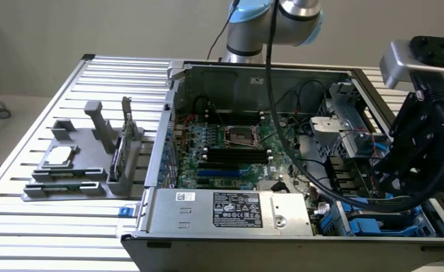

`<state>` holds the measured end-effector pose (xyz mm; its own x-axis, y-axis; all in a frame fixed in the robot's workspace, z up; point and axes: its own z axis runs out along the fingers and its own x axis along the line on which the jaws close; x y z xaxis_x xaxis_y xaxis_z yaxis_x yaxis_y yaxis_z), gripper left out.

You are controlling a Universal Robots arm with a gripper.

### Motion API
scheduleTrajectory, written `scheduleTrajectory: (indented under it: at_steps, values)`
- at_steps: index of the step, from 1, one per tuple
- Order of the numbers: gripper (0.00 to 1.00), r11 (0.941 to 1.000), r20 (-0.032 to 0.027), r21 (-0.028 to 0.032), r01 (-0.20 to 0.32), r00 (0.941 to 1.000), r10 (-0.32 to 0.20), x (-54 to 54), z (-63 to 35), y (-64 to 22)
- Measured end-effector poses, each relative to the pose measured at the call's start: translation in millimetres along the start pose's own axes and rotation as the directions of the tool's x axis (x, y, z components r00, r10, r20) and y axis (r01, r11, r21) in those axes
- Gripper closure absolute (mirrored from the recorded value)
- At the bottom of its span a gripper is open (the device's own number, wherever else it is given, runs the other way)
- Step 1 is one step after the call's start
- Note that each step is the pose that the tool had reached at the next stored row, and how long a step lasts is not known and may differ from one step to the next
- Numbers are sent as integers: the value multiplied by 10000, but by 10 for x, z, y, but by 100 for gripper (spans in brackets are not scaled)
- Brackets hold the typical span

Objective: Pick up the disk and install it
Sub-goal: 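Insert the first disk wire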

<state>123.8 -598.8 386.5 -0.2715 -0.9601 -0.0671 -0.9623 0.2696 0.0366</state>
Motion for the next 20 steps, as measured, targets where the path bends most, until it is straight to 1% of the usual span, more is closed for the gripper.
scheduleTrajectory:
  at_steps: [2, 5, 8, 10, 12, 15, 17, 20]
  values:
    - [63, 9993, 14, 24, -364, 9993, 364, 1, 10, 0]
    - [63, 9959, 37, 59, -906, 9959, 905, 2, 26, -1]
    - [63, 9895, 61, 93, -1440, 9896, 1440, 3, 41, -1]
    - [63, 9837, 77, 115, -1794, 9838, 1793, 4, 51, -2]
    - [63, 9765, 95, 136, -2151, 9766, 2149, 4, 62, -2]
    - [63, 9630, 124, 167, -2689, 9631, 2687, 5, 78, -3]
    - [63, 9527, 144, 187, -3032, 9529, 3030, 6, 88, -3]
    - [63, 9348, 175, 215, -3546, 9350, 3543, 7, 103, -4]
